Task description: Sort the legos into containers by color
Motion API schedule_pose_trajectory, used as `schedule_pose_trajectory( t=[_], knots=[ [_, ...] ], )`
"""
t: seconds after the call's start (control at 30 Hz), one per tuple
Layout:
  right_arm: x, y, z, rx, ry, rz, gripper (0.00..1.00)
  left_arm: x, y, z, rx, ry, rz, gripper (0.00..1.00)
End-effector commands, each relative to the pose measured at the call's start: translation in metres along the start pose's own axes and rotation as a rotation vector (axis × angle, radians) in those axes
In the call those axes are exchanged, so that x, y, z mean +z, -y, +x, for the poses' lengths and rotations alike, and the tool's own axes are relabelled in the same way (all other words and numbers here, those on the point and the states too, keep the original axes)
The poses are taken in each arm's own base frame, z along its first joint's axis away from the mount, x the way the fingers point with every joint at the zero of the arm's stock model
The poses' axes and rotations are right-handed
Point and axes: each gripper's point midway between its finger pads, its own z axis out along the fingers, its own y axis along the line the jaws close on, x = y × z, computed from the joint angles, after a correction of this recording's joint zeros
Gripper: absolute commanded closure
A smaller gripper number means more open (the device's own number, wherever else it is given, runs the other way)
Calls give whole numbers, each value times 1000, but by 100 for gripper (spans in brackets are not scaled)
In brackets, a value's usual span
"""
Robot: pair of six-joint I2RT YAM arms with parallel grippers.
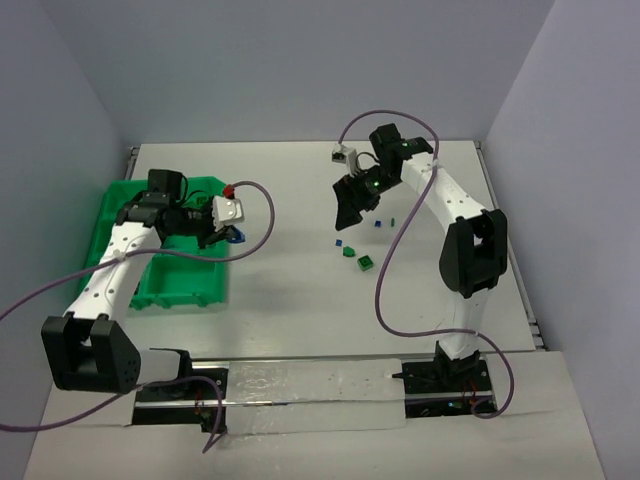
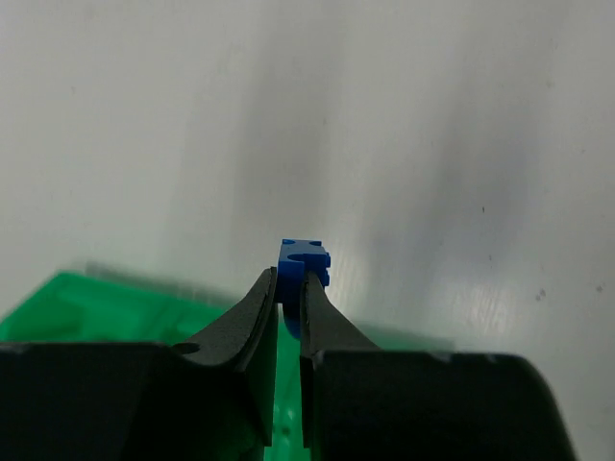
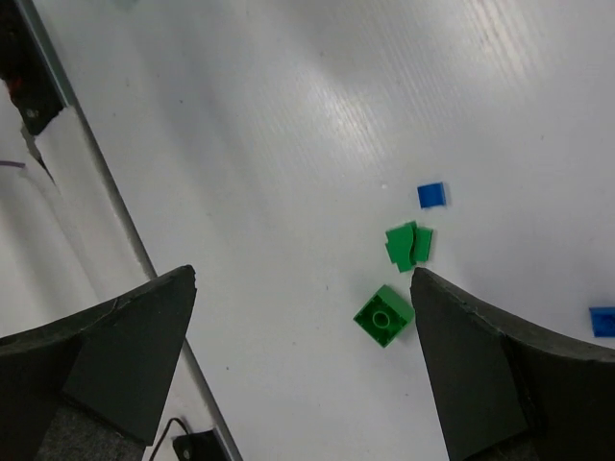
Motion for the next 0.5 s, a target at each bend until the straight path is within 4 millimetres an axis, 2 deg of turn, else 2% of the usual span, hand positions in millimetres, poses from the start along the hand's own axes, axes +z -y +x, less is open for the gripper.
schedule_pose_trajectory(
  t=[0.0,0.07,0.2,0.33,0.47],
  knots=[
    [-6,5,1,-49,17,84,0,-28,29,37,-157,-174,-17,100],
    [-6,12,11,-32,-4,114,0,-41,34,61,-173,-252,-49,100],
    [-8,23,20,-22,-26,166,0,-56,40,90,-193,-324,-93,100],
    [-9,29,25,-14,-40,192,0,-59,41,116,-229,-396,-115,100],
    [-8,33,30,-1,-53,205,0,-63,39,132,-225,-434,-151,100]
  ],
)
